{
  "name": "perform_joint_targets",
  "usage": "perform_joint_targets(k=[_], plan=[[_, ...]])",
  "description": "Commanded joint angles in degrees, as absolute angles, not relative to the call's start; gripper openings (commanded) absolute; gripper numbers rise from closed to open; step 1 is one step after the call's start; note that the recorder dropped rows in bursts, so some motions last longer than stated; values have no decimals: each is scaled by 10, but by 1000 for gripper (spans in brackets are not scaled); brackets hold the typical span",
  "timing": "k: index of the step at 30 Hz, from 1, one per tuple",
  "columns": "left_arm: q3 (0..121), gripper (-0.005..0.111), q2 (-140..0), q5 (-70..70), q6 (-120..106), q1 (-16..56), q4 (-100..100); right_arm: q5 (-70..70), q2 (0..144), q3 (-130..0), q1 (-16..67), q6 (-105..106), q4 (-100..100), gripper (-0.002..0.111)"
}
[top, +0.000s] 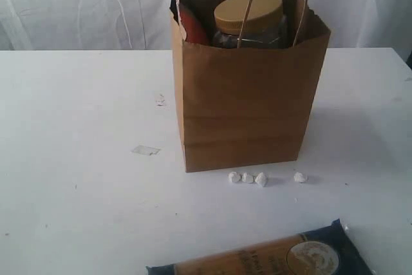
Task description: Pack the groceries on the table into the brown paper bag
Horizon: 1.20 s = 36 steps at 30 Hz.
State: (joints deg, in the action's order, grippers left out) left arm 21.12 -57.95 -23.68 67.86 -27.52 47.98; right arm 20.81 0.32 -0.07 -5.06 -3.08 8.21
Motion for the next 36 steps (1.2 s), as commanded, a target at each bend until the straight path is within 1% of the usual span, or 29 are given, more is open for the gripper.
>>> perform_joint_targets(k=[1,4,6,9,11,13,16,18,21,25,26,28,29,31,34,35,36], plan=[[205,0,-433,-196,643,-275,448,203,0,0,-51,-34,86,0],[194,0,-387,-108,654,-233,454,203,0,0,-51,-34,86,0],[179,0,-370,-110,630,-211,450,201,0,0,-51,-6,102,0],[181,0,-338,-112,631,-201,439,198,0,0,-51,30,119,0],[194,0,-306,-111,632,-197,437,186,0,0,-51,38,125,0],[219,0,-282,-107,648,-180,437,145,0,0,-51,37,120,0],[308,0,-212,-88,610,-152,459,-33,0,0,-51,-32,13,0],[346,0,-187,-26,582,-152,485,-114,0,0,-51,-75,7,0],[335,0,-183,77,582,-136,476,-195,0,0,-51,-156,0,0],[278,0,-178,73,583,-98,473,-313,0,0,-51,-446,-5,0],[260,0,-173,63,583,-89,473,-354,0,-4,-51,-530,9,0],[230,0,-160,45,599,-82,472,-389,0,-33,-51,-590,52,0],[217,0,-149,38,609,-82,472,-393,0,-68,-51,-604,88,0],[202,0,-123,44,617,-82,472,-371,0,-141,-51,-603,173,0],[197,0,-76,47,617,-82,472,-302,29,-269,-51,-602,380,0],[197,0,-56,43,617,-82,472,-278,56,-313,-51,-602,497,0],[197,0,-36,38,616,-82,472,-260,78,-337,-51,-602,572,0]])
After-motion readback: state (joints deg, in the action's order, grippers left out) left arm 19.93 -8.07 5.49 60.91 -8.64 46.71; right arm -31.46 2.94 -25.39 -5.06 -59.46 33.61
